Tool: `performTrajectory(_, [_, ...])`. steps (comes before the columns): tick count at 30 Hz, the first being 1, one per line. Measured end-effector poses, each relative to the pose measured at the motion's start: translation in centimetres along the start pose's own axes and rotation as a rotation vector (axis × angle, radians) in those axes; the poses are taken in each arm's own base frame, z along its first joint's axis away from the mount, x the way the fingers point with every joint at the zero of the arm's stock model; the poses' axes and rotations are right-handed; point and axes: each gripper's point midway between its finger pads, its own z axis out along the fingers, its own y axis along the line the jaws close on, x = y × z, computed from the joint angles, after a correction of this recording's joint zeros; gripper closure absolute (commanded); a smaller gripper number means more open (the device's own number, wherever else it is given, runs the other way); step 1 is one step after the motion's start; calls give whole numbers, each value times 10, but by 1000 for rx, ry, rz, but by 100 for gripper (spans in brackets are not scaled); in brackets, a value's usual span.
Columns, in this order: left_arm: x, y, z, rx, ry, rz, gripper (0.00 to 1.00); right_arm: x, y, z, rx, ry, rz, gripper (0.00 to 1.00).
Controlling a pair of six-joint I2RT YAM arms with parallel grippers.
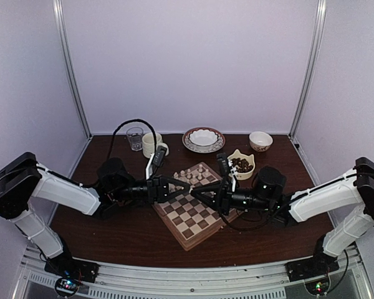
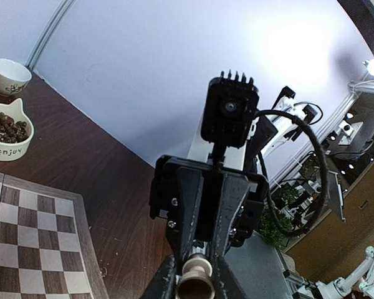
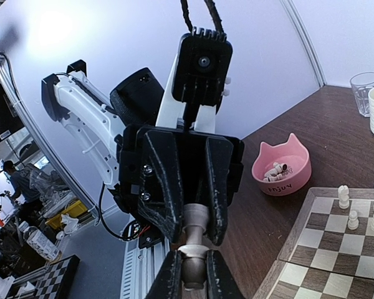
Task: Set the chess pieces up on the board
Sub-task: Pass from the left arm to the right, then place the bishop on the chessboard.
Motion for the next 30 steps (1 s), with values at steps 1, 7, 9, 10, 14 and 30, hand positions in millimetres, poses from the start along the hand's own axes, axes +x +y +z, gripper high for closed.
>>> performTrajectory(1, [0, 1, -1, -5, -3, 4, 67, 0, -1, 0, 3, 0, 0, 100])
performTrajectory(7, [-1, 10, -9, -62, -29, 23, 30, 0, -6, -3, 45, 13, -9, 100])
performTrajectory(9, [-5, 13, -17, -91, -46, 31, 26, 3, -11, -4, 83, 44, -14, 100])
performTrajectory(10, [-9, 14, -21, -106, -56, 34, 25, 3, -13, -4, 99, 57, -17, 100])
performTrajectory(14, [-32, 22, -47, -205, -119, 71, 25, -10, -25, 0, 199, 152, -43, 100])
performTrajectory(30, [-47, 82, -144, -932, -109, 210, 20, 25, -70, -36, 619, 974, -129, 100])
